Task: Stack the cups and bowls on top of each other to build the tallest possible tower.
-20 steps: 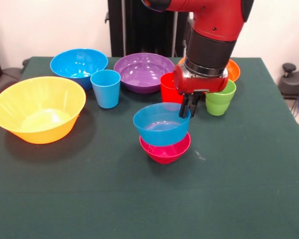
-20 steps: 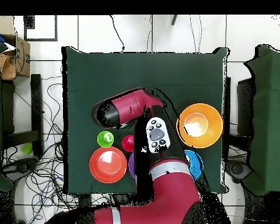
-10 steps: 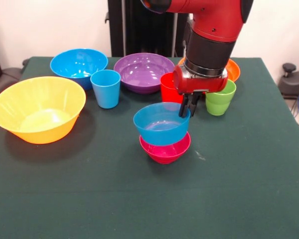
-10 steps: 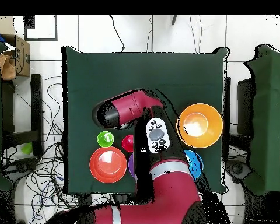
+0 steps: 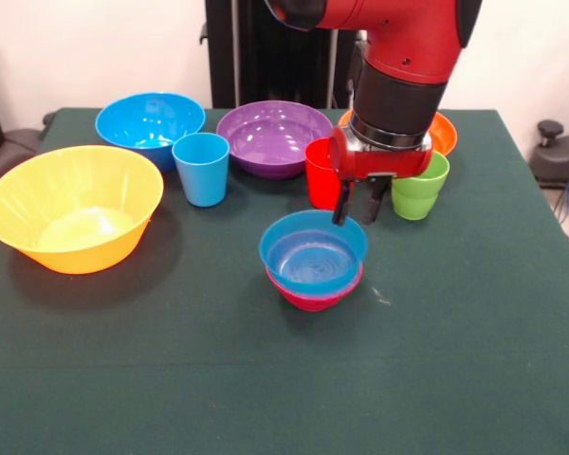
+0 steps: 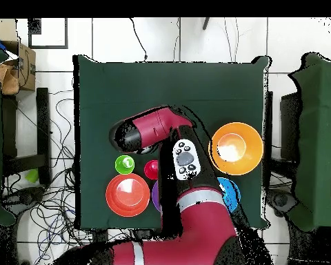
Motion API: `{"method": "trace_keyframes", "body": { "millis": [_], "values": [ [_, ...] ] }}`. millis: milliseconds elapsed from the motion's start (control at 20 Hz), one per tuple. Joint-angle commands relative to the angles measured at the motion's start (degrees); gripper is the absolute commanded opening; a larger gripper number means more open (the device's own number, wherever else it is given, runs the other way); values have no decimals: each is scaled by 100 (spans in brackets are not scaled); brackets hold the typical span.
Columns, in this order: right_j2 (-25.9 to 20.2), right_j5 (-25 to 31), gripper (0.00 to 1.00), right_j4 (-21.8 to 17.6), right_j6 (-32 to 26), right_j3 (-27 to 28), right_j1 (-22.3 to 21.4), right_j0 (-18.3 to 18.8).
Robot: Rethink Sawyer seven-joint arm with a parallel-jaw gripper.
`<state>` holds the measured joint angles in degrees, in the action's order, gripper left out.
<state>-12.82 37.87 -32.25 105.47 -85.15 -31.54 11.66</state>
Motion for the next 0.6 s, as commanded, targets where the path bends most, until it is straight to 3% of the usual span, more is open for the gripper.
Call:
{"method": "trace_keyframes", "body": {
  "millis": [50, 450, 600],
  "values": [
    [-482, -210, 100, -388, -785, -136, 353, 58],
    [-558, -396, 100, -356, -710, -202, 362, 76],
    [-504, -218, 100, -310, -657, -163, 359, -4]
  ]
}}
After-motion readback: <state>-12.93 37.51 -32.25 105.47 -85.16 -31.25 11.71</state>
